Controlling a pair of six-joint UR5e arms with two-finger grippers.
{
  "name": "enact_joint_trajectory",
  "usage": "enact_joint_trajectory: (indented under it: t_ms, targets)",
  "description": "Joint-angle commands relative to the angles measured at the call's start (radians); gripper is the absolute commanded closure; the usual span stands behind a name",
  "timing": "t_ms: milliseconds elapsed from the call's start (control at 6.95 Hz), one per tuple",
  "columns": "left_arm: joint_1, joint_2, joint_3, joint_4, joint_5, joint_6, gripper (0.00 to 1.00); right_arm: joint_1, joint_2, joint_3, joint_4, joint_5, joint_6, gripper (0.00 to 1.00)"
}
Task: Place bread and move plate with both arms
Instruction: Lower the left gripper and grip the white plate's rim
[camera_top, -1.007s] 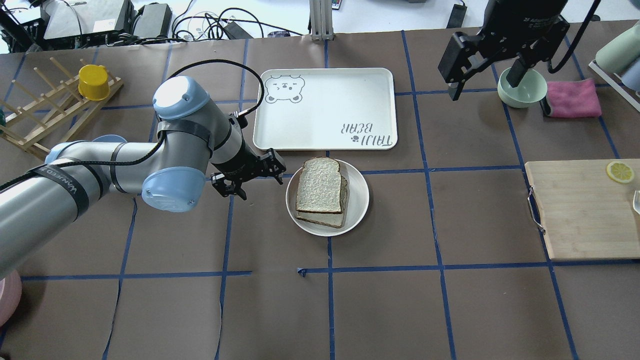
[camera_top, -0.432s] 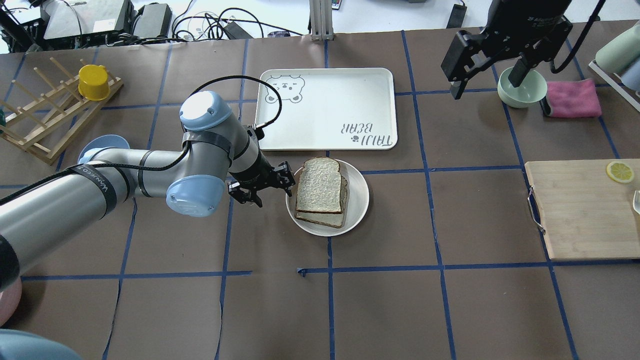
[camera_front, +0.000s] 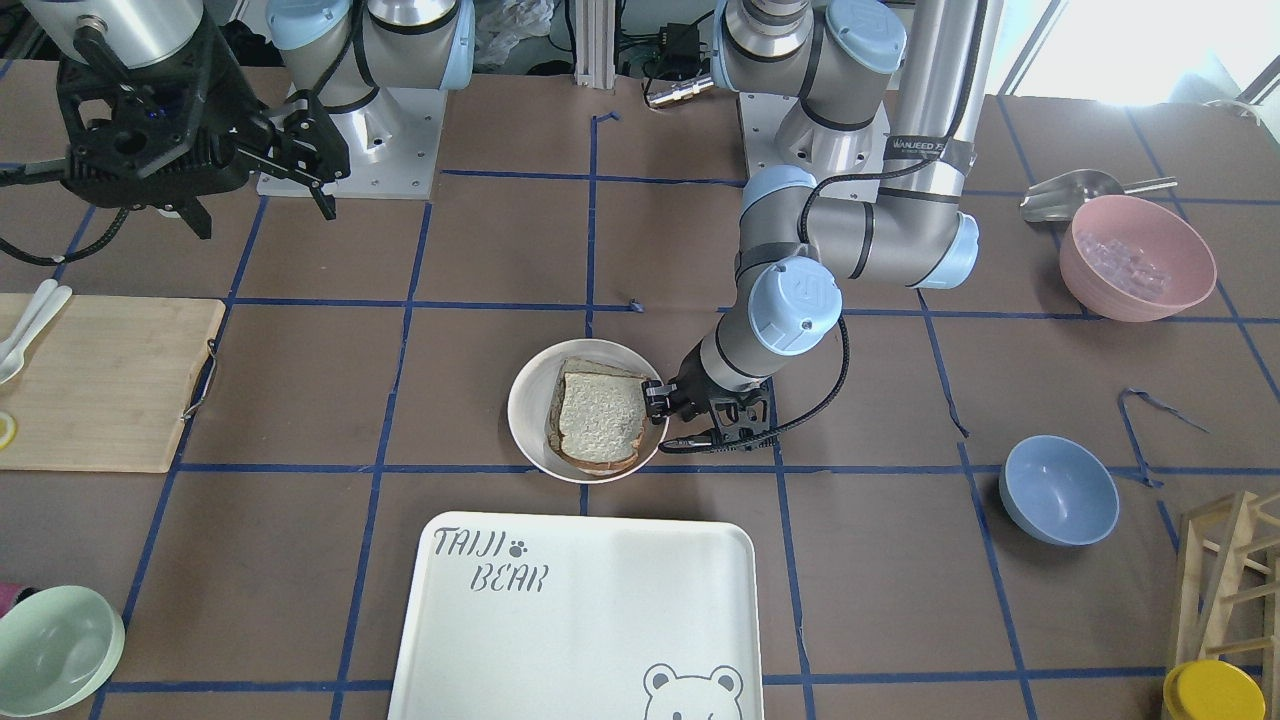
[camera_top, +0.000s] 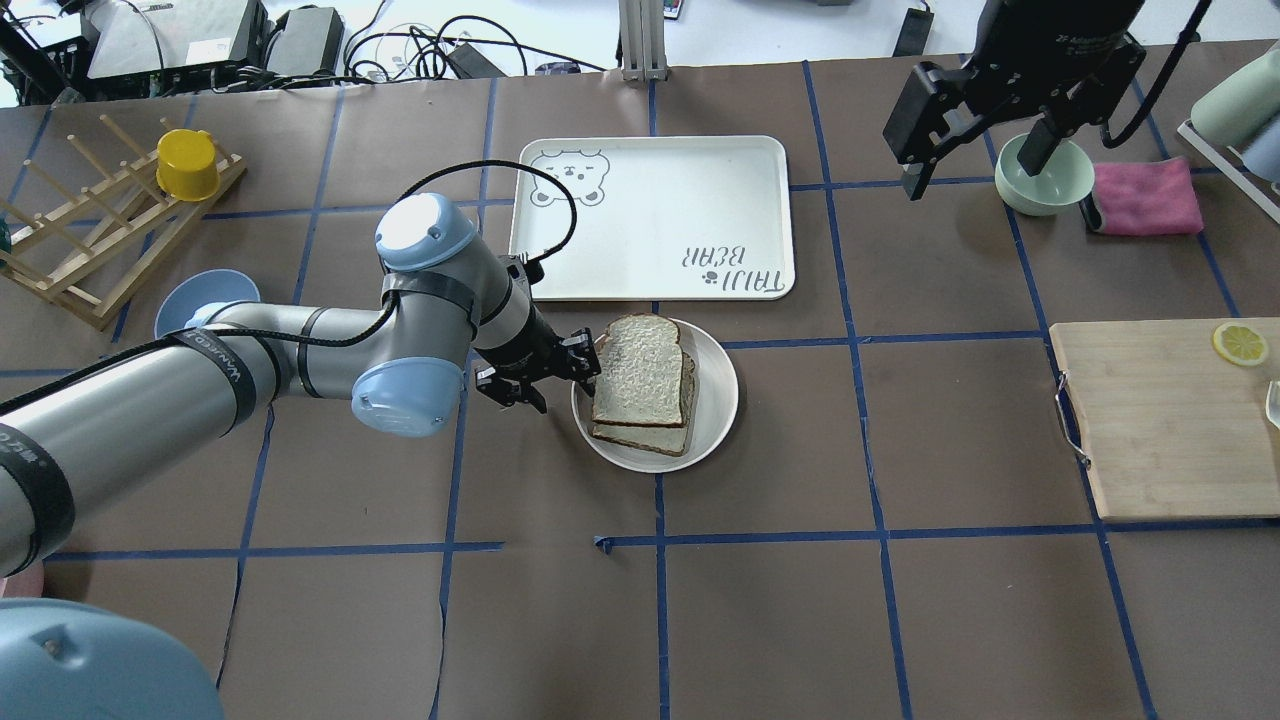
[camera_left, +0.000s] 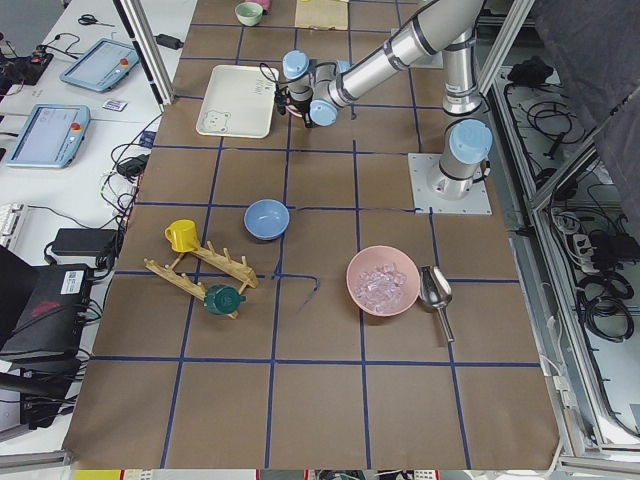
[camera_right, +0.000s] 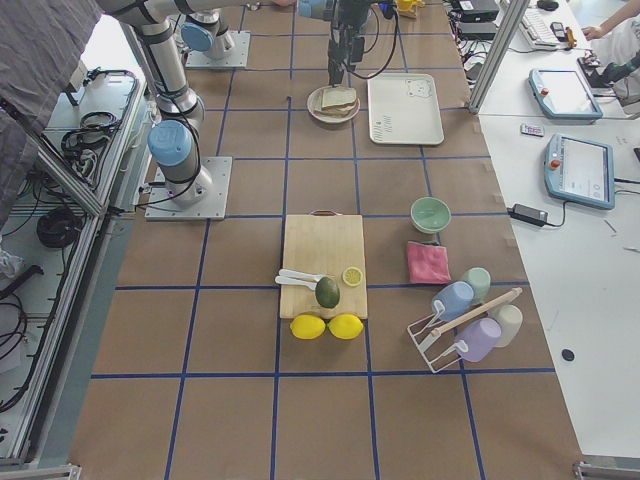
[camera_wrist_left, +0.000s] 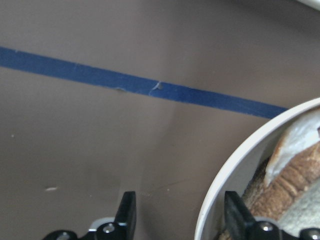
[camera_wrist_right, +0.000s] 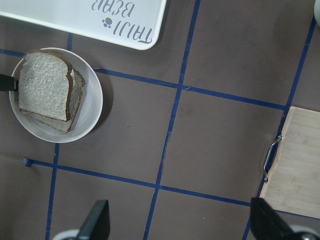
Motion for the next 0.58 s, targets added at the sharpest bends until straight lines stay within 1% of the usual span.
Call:
enact_joint_trajectory:
  t_ms: [0, 432]
  targets:
    - [-0.002, -0.001, 0.003, 0.005, 0.000, 0.006, 1.00, 0.000, 0.000, 0.000, -0.003, 0.000, 0.000, 0.00]
    - [-0.003, 0.052, 0.003, 0.013, -0.001, 0.035, 1.00, 0.000, 0.002, 0.000, -0.003, 0.003, 0.000, 0.00]
